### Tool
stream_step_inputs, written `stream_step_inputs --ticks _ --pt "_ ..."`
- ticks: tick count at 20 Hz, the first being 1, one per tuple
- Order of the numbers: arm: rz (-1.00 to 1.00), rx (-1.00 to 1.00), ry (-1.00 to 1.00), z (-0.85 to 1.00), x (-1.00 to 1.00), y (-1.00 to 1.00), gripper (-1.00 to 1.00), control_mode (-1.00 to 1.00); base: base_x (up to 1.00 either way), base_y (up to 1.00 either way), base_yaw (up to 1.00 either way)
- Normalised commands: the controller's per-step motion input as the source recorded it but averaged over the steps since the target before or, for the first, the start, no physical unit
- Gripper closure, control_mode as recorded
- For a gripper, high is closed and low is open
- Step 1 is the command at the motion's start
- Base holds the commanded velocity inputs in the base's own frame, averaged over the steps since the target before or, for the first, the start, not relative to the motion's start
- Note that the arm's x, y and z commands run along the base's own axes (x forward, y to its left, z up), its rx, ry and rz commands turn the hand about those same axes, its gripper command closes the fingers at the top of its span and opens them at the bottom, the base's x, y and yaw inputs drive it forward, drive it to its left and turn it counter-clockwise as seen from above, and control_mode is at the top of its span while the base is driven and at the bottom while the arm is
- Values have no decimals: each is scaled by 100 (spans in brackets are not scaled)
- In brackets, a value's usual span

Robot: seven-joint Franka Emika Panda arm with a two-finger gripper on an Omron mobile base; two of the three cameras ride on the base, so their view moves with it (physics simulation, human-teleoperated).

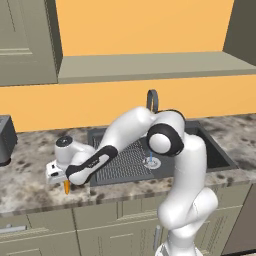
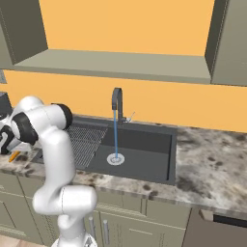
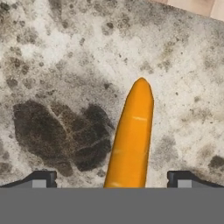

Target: Turn on the sink faucet. Then move the carrot from the counter to the sink. Turn off the sink. Move the vegetable from the sink to the pot next to the stove. Finally move the pot to the rear left burner.

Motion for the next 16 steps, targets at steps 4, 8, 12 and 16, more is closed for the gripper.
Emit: stream_step_inputs --ticks 4,8,12,16 --pt "0 0 1 -16 15 4 -100 -100 0 0 0" --pt "0 0 2 -18 13 3 100 -100 0 0 0" --pt "0 0 0 -25 3 0 100 -100 0 0 0" --pt "0 3 -6 -44 0 -3 100 -100 0 0 0"
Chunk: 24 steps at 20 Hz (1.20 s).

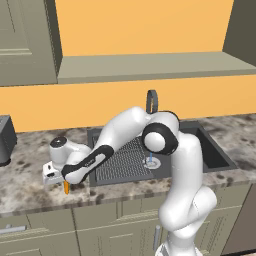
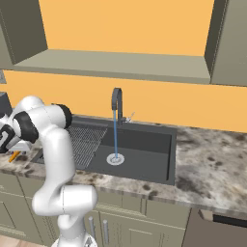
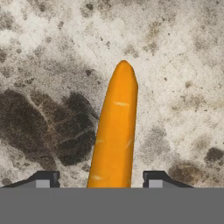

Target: Turn on the sink faucet. Then move the carrot from the counter to the sink. Turn off the sink. Move the vegetable from the sink to the pot next to the stove. Finally move the pot to the rear left burner.

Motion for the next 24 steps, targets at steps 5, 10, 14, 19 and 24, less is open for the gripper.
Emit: stream_step_inputs --ticks 5,10,14,19,24 --pt "0 9 -9 -43 7 -7 100 -100 0 0 0" --pt "0 10 -1 -9 18 -10 100 -100 0 0 0" --pt "1 5 0 11 7 -29 100 -100 0 0 0" --pt "0 1 -2 38 0 -38 100 -100 0 0 0" --pt "0 0 -2 75 -9 -43 100 -100 0 0 0"
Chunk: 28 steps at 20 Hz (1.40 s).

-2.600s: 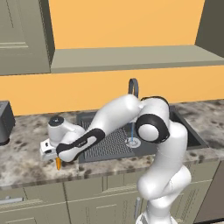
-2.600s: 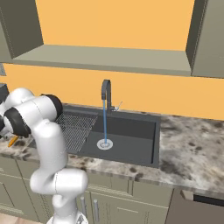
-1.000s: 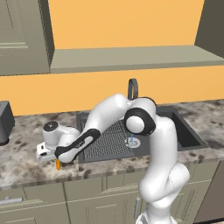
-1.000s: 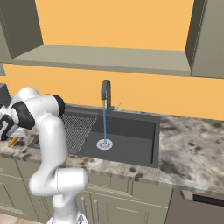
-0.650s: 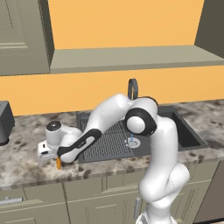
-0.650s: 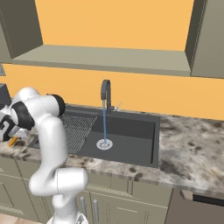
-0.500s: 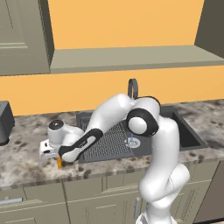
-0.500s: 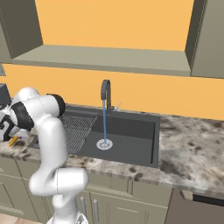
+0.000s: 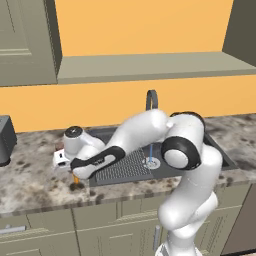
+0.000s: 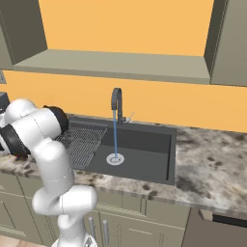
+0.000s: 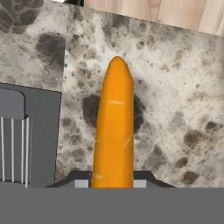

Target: Turn on the sink faucet. Then move the carrot from the counter to the sink. Turn off the sink. Move the vegetable from the sink to the pot next to the stove. Finally move the pot to the rear left burner.

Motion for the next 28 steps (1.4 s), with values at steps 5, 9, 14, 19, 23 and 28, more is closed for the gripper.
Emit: stream_step_inputs --ticks 5,9,14,19,23,28 --pt "0 -2 0 77 -9 -42 100 -100 0 0 0" --pt "0 -1 -1 35 -13 -56 100 -100 0 0 0" --pt "0 0 0 4 -18 -61 100 -100 0 0 0" --pt "0 0 0 0 -15 -69 100 -100 0 0 0" --pt "0 0 0 0 -5 -68 100 -100 0 0 0" --pt "0 0 0 1 0 -69 100 -100 0 0 0"
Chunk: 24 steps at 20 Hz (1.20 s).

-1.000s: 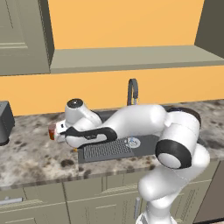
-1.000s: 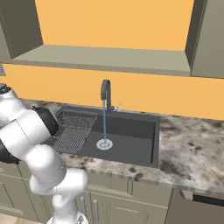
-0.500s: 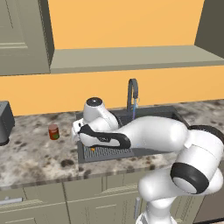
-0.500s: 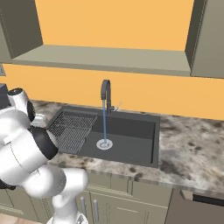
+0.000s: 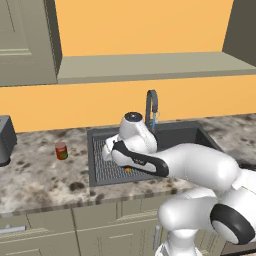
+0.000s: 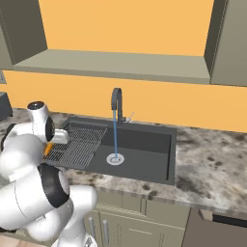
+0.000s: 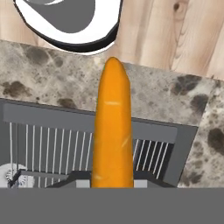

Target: Turn on the sink faucet. Then move the carrot from the counter to the sink. Turn off the sink. Move the vegetable from the sink to the pot next to the stove. Finally move the pot to the rear left burner.

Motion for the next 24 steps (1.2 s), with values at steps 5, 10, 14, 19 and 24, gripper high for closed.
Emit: stream_step_inputs --ticks 5,10,14,19,24 --pt "0 0 0 0 0 -68 100 -100 0 0 0" --pt "0 2 0 0 0 -76 100 -100 0 0 0" --pt "0 4 0 0 0 -81 100 -100 0 0 0" --pt "0 5 -2 -9 0 -83 100 -100 0 0 0" --pt "0 6 -3 -22 8 -79 100 -100 0 0 0"
